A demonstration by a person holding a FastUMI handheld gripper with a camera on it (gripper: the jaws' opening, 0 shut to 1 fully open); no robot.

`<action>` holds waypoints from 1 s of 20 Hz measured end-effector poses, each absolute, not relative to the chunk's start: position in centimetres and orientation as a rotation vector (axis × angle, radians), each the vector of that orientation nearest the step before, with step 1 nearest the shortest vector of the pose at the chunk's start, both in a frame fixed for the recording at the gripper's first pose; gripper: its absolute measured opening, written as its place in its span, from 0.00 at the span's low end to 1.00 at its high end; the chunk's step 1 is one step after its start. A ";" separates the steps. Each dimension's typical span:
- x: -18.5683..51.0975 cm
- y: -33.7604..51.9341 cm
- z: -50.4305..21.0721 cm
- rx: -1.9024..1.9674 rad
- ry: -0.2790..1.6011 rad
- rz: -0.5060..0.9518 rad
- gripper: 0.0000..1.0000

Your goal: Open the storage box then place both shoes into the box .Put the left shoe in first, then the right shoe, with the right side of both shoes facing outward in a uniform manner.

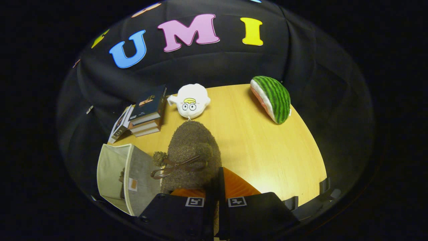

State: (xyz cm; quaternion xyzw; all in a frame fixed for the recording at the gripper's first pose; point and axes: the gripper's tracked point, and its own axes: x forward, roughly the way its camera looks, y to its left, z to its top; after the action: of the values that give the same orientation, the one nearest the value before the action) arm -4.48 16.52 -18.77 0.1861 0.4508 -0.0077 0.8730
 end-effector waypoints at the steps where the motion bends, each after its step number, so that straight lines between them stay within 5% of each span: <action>1: -4.2 18.0 -17.9 0.401 0.946 -0.001 0.11; 20: -5.4 37.2 -17.1 0.419 1.210 0.100 0.13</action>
State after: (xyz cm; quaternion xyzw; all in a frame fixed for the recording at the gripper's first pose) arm -5.38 37.16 -17.14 0.1954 0.5642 0.0468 0.8008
